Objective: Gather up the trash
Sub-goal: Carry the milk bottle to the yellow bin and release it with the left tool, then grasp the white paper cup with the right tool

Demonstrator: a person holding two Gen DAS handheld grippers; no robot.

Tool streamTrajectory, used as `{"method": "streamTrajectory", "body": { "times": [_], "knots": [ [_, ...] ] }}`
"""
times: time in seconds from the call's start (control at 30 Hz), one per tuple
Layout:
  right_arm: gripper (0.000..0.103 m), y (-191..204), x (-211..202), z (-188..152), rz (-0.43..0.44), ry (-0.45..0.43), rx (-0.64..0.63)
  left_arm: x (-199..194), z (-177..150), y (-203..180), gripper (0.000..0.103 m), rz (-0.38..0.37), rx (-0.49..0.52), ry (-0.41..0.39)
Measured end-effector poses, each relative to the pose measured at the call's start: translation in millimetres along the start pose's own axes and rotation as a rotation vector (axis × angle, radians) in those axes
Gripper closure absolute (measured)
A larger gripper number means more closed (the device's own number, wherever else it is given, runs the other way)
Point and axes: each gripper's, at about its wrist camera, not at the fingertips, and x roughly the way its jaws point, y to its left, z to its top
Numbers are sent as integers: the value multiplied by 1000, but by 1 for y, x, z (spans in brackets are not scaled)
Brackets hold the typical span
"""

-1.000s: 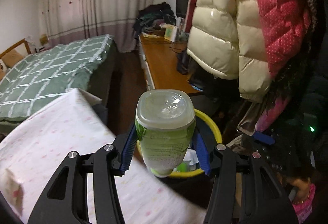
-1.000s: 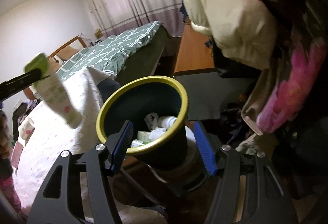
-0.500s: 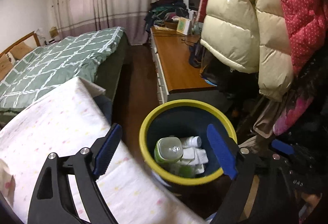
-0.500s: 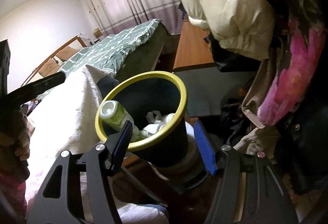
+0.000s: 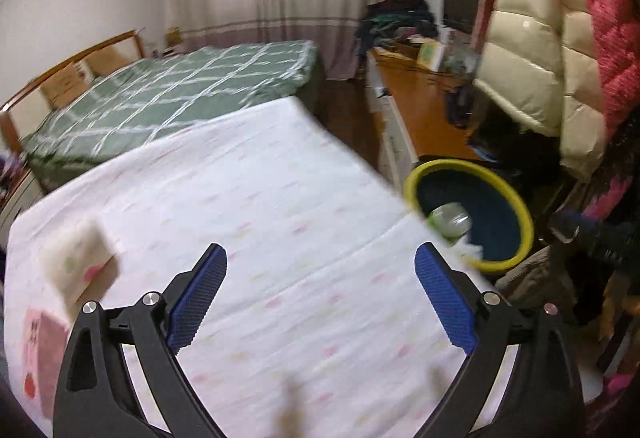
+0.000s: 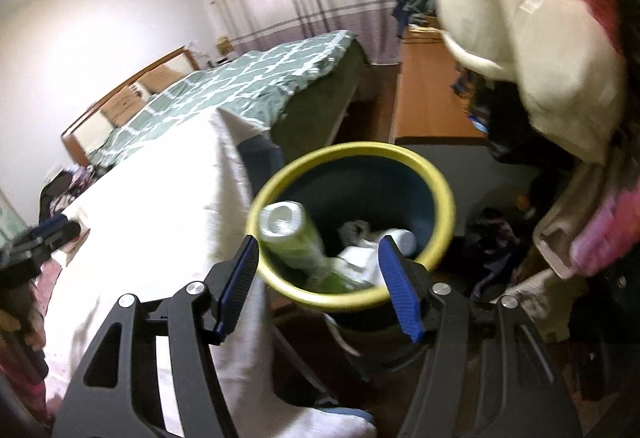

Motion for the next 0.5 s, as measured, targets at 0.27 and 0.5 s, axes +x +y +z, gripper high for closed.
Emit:
{"method": "streamTrajectory", "body": {
  "times": [0.27,0.5],
  "knots": [
    [40,107,37,26,135,52,-157,-28,-59,98,9,85,-154,17],
    [32,236,70,51,281,105,-360,-53,-114,150,9,144,-255,46]
  ]
}}
